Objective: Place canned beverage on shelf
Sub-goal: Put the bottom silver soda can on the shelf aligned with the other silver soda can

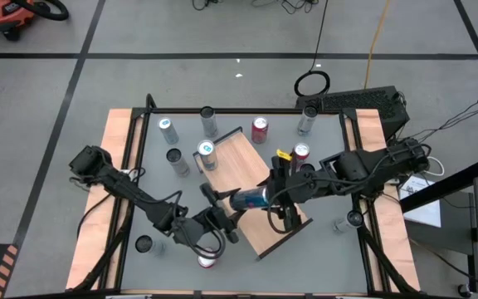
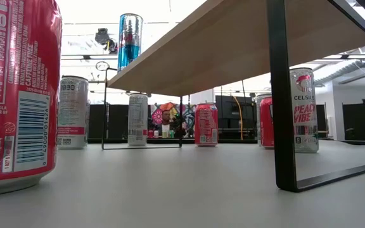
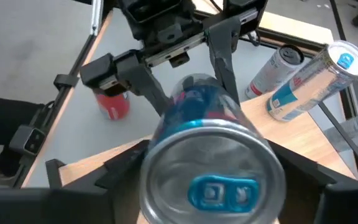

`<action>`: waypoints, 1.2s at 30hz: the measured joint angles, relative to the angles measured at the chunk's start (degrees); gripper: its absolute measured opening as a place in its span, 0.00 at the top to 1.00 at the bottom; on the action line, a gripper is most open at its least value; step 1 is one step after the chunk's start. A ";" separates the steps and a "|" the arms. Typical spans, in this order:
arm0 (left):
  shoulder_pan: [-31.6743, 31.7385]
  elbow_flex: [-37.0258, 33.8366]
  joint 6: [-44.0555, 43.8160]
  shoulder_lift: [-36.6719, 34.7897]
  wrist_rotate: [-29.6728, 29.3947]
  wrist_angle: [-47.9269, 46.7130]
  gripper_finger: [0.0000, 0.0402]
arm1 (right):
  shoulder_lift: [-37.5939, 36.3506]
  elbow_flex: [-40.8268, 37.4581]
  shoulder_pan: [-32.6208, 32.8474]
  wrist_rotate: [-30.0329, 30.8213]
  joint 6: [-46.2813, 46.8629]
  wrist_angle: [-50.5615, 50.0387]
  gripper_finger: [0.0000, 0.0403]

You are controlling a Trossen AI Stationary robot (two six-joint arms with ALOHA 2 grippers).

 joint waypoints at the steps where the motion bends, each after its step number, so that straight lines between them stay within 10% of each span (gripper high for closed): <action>1: -0.14 0.00 0.01 0.00 0.00 0.02 0.41 | -0.02 0.00 0.02 0.06 -0.12 0.09 0.30; 20: -2.67 0.00 -4.91 -0.01 4.28 1.02 0.41 | -3.05 -3.80 0.36 -5.51 -2.21 -8.21 0.18; 36: -5.29 0.00 -10.11 -0.07 13.82 7.43 0.41 | -22.01 -43.76 -1.87 -18.86 -16.00 45.45 0.18</action>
